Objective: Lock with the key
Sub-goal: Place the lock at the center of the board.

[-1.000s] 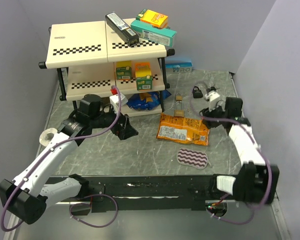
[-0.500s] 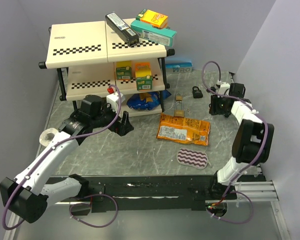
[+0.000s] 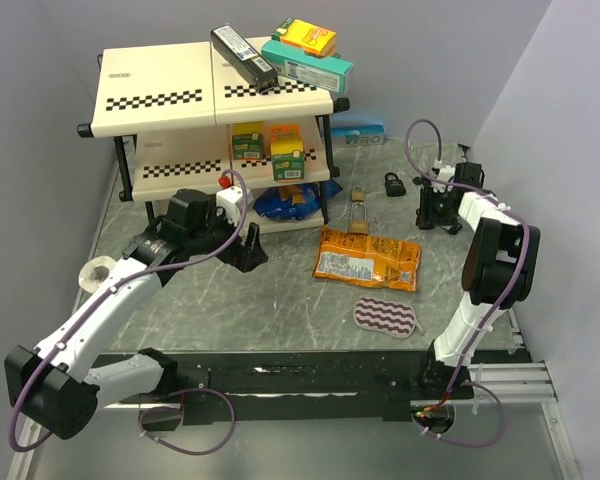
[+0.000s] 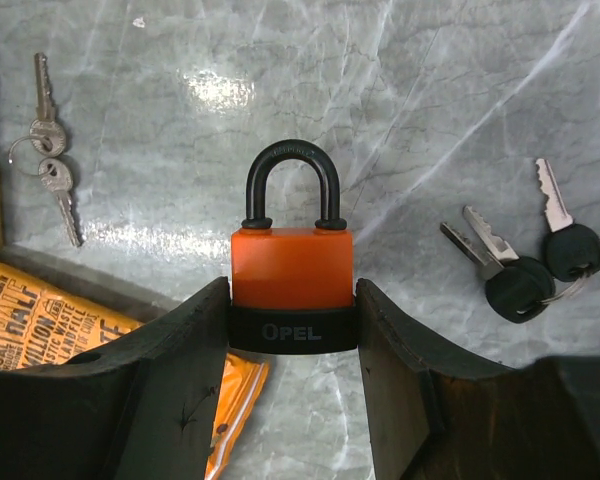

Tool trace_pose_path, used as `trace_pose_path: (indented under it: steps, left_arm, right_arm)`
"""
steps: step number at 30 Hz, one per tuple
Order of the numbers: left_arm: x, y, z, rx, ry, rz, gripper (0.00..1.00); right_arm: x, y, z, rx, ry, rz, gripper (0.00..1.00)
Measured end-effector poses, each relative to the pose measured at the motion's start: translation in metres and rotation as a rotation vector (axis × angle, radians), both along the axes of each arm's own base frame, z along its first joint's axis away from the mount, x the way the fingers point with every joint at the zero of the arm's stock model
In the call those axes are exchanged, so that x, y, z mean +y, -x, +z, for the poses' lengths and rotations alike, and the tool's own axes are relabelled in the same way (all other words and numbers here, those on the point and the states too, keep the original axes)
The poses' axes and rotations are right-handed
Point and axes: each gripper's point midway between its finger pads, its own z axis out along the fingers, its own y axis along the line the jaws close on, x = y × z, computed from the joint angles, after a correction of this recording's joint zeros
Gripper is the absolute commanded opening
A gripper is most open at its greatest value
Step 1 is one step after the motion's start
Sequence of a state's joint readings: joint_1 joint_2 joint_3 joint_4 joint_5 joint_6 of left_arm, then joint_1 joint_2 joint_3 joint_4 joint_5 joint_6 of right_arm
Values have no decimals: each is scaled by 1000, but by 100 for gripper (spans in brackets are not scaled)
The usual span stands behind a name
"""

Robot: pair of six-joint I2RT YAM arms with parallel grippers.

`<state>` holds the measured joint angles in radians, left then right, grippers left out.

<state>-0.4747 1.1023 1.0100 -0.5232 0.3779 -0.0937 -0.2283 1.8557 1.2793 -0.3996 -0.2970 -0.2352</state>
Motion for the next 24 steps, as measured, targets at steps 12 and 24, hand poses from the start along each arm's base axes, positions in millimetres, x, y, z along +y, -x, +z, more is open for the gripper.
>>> trace_pose_path:
  steps: [12, 24]
  left_arm:
    - [-4, -4, -3, 16, -5, -9, 96]
    - [-5, -2, -2, 20, 2, -21, 96]
  right_arm:
    - [1, -9, -17, 96, 32, -48, 25]
    - [1, -1, -26, 179, 49, -78, 71]
